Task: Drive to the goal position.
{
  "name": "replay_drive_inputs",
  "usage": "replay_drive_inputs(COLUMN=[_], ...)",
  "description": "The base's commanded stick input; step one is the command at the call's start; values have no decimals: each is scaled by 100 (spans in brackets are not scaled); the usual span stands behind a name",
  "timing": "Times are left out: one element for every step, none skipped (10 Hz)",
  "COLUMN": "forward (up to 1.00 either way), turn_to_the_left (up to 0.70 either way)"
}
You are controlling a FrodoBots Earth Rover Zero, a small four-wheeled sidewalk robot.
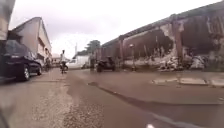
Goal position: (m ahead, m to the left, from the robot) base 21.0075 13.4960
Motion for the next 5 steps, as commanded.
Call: replay_drive_inputs(forward=[85,85,85,85,85], turn_to_the_left=[0,0,0,0,0])
